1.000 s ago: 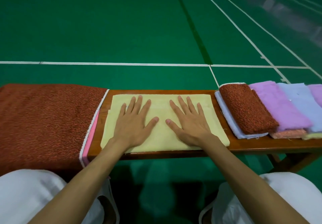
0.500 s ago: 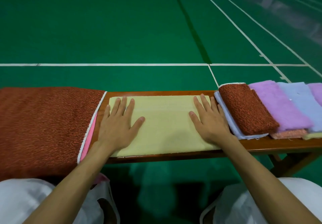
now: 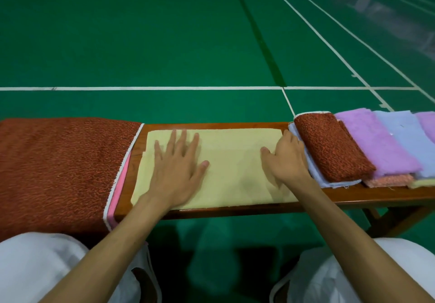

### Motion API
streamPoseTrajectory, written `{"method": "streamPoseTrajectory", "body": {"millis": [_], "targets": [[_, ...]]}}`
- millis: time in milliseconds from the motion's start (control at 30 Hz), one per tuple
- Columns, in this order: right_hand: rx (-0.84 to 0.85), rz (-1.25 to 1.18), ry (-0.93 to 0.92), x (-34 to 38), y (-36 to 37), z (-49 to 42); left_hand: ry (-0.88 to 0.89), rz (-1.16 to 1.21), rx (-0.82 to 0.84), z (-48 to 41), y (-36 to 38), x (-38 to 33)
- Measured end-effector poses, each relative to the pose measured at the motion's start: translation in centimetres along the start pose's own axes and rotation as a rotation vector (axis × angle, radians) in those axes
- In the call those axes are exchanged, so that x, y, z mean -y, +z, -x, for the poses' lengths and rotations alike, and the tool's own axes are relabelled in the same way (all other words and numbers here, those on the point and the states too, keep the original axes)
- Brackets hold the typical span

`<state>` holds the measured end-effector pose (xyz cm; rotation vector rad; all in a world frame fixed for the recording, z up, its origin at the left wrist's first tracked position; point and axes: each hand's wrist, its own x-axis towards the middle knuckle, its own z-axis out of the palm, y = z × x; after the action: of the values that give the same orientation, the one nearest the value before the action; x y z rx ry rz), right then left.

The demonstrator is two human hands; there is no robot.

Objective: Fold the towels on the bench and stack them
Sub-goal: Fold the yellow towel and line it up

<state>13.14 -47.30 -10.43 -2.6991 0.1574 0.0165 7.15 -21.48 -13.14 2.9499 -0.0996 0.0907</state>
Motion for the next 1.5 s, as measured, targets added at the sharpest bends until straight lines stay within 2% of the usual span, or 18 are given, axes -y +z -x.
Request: {"method": "streamPoseTrajectory", "body": {"millis": [100, 200, 267, 333, 400, 500, 567, 667, 733, 800, 867, 967, 1100, 1200, 1267, 1367, 1433, 1500], "targets": [[0.011, 0.028, 0.062, -0.4, -0.2, -0.6, 0.114, 0.047, 0.050, 0.6, 1.2, -2.2], [0.054, -0.051, 0.080, -1.1, -0.3, -1.3, 0.140, 0.033, 0.069, 0.6, 2.1, -2.8], [0.064, -0.080, 0.012, -1.4, -0.7, -1.3, 0.130, 0.020, 0.070, 0.6, 2.3, -2.9], [0.078, -0.107, -0.132, -1.4, -1.0, -1.1, 0.120, 0.010, 0.062, 0.5, 2.4, -3.1], [0.106, -0.209, -0.235, -1.2, -1.4, -0.8, 0.112, 0.005, 0.046, 0.4, 2.4, -3.4], [0.121, -0.439, -0.212, -1.1, -2.1, -0.7, 0.111, 0.060, 0.016, 0.3, 2.5, -3.9], [0.102, -0.605, -0.146, -1.1, -2.7, -0.6, 0.065, 0.332, -0.030, 0.1, 2.3, -4.5], [0.073, -0.779, -0.069, -1.1, -4.0, -0.6, -0.090, 1.009, -0.092, -0.2, 0.0, -5.6], [0.048, -0.825, -0.060, -1.2, -5.2, -0.6, -0.211, 1.272, -0.084, -0.6, -2.1, -5.3], [0.040, -0.792, -0.076, -1.4, -6.4, -0.4, -0.333, 1.471, 0.060, -0.7, -4.1, -3.8], [0.052, -0.696, -0.099, -1.1, -7.2, -0.1, -0.439, 1.613, 0.287, -0.5, -5.1, -2.0], [0.040, -0.580, -0.120, 0.8, -7.0, -0.1, -0.554, 1.689, 0.487, 0.1, -4.8, 0.5], [0.027, -0.445, -0.116, 4.7, -5.6, -0.1, -0.568, 1.842, 0.539, 0.2, -4.2, 2.1], [0.060, -0.418, -0.183, 9.0, -4.1, 0.7, -0.596, 1.903, 0.548, 0.0, -3.9, 2.5], [0.186, -0.434, -0.296, 12.0, -3.2, 1.9, -0.612, 1.941, 0.553, -0.1, -3.8, 2.8], [0.455, -0.661, -0.409, 14.4, -2.3, 3.4, -0.618, 1.949, 0.520, 0.0, -4.2, 2.7], [0.417, -0.754, -0.425, 14.5, -2.2, 3.4, -0.638, 1.899, 0.484, 0.0, -4.4, 2.4], [0.206, -0.707, -0.347, 13.2, -1.9, 2.6, -0.639, 1.808, 0.447, 0.0, -4.0, 2.1]]}}
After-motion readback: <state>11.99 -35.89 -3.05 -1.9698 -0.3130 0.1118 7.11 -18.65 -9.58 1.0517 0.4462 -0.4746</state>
